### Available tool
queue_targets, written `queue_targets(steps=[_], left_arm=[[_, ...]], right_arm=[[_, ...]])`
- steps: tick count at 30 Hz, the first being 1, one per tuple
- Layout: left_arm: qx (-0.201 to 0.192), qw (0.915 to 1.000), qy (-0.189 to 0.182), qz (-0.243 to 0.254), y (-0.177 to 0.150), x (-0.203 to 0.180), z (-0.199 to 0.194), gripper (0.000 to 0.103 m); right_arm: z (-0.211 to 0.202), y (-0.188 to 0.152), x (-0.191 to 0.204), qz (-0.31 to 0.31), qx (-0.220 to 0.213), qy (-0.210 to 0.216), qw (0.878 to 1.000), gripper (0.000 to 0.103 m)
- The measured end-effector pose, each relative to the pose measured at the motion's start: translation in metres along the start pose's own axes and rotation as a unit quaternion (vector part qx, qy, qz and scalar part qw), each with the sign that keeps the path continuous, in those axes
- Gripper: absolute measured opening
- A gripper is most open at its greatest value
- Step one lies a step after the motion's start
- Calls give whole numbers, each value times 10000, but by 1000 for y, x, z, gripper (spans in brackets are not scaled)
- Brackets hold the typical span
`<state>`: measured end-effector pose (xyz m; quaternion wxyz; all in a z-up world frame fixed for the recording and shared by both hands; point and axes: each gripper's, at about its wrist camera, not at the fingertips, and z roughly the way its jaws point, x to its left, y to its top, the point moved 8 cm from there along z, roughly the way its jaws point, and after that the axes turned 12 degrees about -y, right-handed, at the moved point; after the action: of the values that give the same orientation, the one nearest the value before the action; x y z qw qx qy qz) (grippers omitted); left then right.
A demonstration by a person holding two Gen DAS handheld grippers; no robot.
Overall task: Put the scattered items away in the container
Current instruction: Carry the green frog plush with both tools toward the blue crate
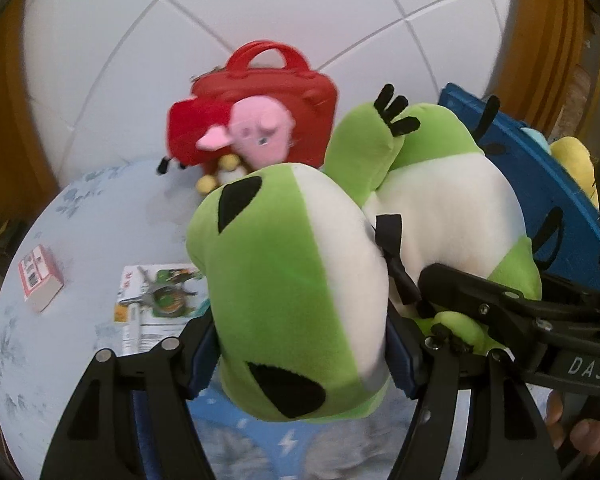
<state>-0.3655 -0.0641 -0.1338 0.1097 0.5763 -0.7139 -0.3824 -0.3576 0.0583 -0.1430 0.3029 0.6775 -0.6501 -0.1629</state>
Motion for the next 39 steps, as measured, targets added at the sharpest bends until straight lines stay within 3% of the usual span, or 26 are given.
queue_targets(steps=[5,12,17,23,32,39], left_arm=[[-172,9998,28,116,9,-35,-11,69],[-252,9990,5,376,20,-56,-26,69],[-346,9975,-141,603,37,-74,-37,69],[-523,9931,-360,988,69,-122,-53,69],[-811,9810,-823,1557,122,-253,-47,69],[-1121,9693,-1156,1859,148,-412,-21,69]], right_arm=[[-32,10,-27,-18,-172,96,9998,67],[-61,12,-35,126,-413,129,9990,67],[-88,21,-37,241,-649,11,9976,67],[-128,38,-57,450,-987,-153,9940,67],[-218,72,-143,708,-1633,-559,9824,67],[-299,86,-265,813,-2093,-841,9708,67]])
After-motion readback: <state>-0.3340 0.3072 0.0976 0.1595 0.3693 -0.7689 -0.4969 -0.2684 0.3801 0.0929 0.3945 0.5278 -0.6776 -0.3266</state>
